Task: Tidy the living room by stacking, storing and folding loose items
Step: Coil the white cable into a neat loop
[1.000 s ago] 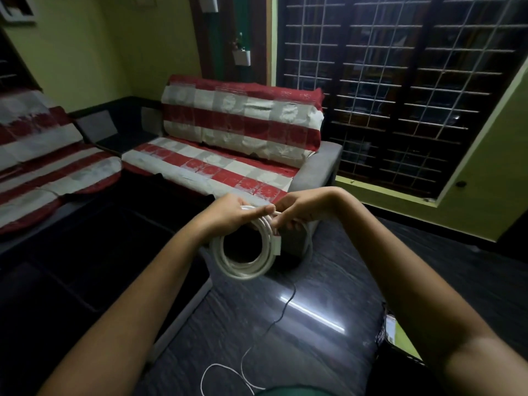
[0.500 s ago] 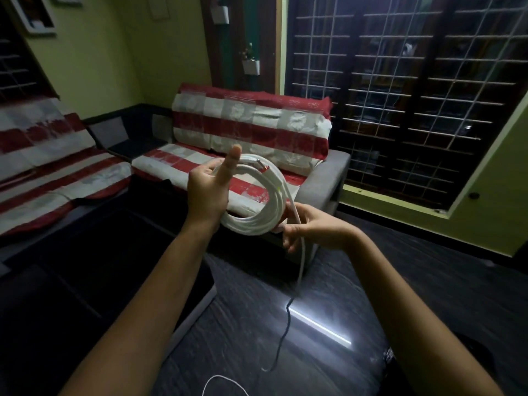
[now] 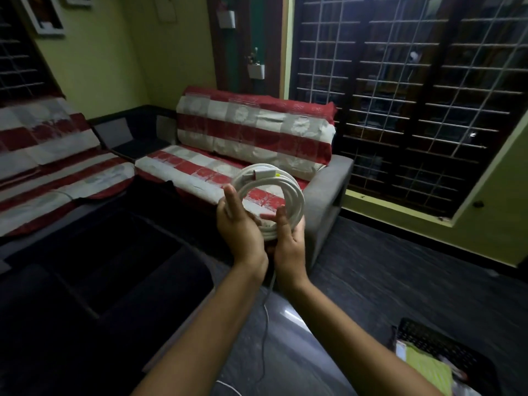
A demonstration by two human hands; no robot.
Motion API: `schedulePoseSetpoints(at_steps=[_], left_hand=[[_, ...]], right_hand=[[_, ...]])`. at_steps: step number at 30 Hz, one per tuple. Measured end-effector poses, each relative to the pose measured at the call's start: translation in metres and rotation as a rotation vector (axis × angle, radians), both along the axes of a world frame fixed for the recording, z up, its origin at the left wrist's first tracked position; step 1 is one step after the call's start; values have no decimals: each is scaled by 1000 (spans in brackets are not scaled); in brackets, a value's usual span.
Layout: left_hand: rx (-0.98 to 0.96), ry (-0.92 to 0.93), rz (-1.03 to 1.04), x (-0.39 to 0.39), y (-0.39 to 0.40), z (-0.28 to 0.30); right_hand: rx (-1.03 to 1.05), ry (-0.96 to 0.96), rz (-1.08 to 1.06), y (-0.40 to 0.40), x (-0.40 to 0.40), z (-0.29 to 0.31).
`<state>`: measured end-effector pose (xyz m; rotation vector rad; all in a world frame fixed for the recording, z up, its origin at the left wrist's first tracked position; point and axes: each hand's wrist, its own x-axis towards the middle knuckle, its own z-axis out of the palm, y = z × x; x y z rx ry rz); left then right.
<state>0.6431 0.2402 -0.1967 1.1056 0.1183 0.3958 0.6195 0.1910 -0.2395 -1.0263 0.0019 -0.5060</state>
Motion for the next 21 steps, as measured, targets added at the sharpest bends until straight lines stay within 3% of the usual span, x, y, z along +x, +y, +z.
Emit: schedulePoseSetpoints(at_steps=[3, 7, 9, 12, 14, 16, 18, 21], left_hand=[[15, -20, -9, -7, -1, -15], [151, 14, -26, 0, 8, -29], [426, -66, 139, 2, 22, -32], [1034, -497, 357, 3, 43, -10], [1412, -627, 201, 12, 48, 13], [1628, -436, -118, 29, 48, 19], [1501, -148, -568, 41, 46, 10], [972, 65, -953, 37, 43, -17]], right_hand=[[-132, 31, -115, -6, 7, -6], [-369, 90, -81, -26, 16, -5], [-510, 121, -31, -43, 22, 3], [-912, 208, 139, -67, 31, 21], [-1240, 260, 282, -74, 36, 33], [-1478, 211, 433, -75, 37, 42], [-1580, 165, 554, -71, 34, 50], [-1553, 216, 692, -68, 32, 50]])
